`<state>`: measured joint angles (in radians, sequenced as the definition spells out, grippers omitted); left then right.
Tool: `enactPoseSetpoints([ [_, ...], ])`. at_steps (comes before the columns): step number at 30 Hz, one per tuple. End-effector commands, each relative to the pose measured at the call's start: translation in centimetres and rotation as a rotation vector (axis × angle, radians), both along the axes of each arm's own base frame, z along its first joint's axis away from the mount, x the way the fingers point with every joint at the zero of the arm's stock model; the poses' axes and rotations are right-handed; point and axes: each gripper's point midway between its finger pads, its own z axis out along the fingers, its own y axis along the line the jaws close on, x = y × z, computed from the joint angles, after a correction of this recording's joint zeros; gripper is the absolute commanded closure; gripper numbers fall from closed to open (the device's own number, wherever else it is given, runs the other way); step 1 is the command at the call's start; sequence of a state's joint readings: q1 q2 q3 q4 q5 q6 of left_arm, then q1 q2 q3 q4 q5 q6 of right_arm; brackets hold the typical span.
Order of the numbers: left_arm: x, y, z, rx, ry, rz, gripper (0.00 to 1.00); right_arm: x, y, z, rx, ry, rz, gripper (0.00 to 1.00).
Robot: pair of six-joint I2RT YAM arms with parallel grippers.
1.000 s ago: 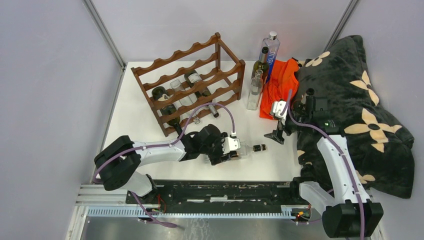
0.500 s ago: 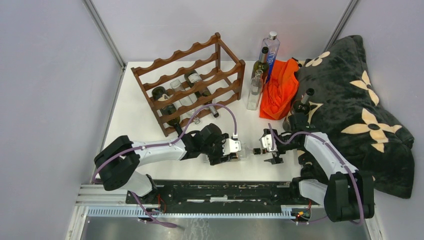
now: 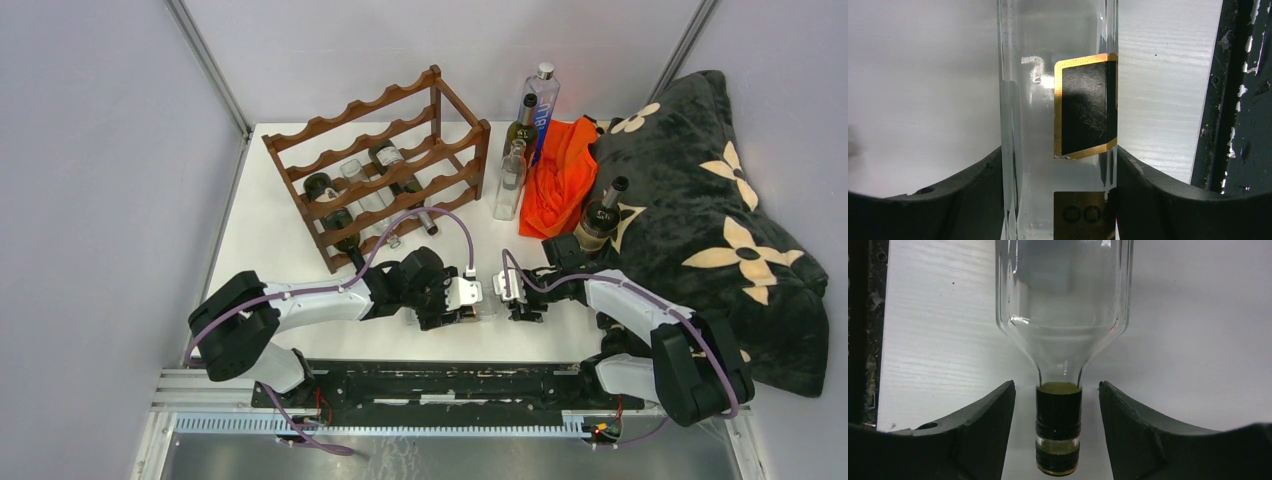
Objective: Put the wine bottle on the wine rack
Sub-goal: Adjust the wine bottle at the center of the board.
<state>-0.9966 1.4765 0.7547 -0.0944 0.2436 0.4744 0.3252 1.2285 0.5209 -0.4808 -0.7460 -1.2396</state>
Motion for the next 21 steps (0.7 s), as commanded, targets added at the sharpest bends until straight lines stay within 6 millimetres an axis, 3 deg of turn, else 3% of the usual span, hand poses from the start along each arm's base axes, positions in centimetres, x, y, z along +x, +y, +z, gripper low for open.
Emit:
enactPoseSetpoints([
  [1,1.5,-3.5,4.4,-0.166,-0.117,-0.060,0.98,1.5,1.1,0.1,0.008,-0.016,-0.050,0.34],
  [9,1.7,-3.5,4.5,-0.176,-0.130,-0.050,0.98,1.0,1.6,-1.2,-0.031,0.004,-0.041,0.43],
  [12,1.7,-3.5,4.8,-0.190,-0.133,-0.042,0.98,0.8,1.3,-1.8,-0.053,0.009,-0.033,0.60],
  [15,1.9,-3.4,5.0,-0.197,-0.137,-0.020,0.94,1.1,1.0,-1.8,-0.070,-0.006,-0.043,0.87],
  [17,2.2,-3.3,5.3,-0.204,-0.140,0.010,0.75,1.3,0.8,-1.6,-0.080,-0.017,-0.055,0.98],
  [21,2.9,-2.7,7.0,-0.268,-0.175,0.094,0.28,1.3,0.8,-0.7,-0.069,-0.015,-0.068,1.00],
])
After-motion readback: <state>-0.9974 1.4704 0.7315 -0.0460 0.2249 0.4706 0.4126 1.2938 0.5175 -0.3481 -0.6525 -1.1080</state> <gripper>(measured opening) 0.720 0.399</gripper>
